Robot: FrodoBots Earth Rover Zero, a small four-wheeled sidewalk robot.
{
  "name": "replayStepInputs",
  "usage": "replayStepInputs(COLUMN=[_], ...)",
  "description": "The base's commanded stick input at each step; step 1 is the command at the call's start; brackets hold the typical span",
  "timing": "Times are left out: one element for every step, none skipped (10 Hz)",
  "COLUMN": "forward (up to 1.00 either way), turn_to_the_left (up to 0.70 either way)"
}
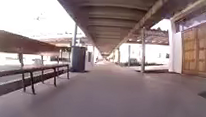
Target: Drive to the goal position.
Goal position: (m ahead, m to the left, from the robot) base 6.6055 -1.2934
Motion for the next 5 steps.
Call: replayStepInputs(forward=[0.7,0.7,0.7,0.7,0.7], turn_to_the_left=[0.0,0.0,0.0,0.0,0.0])
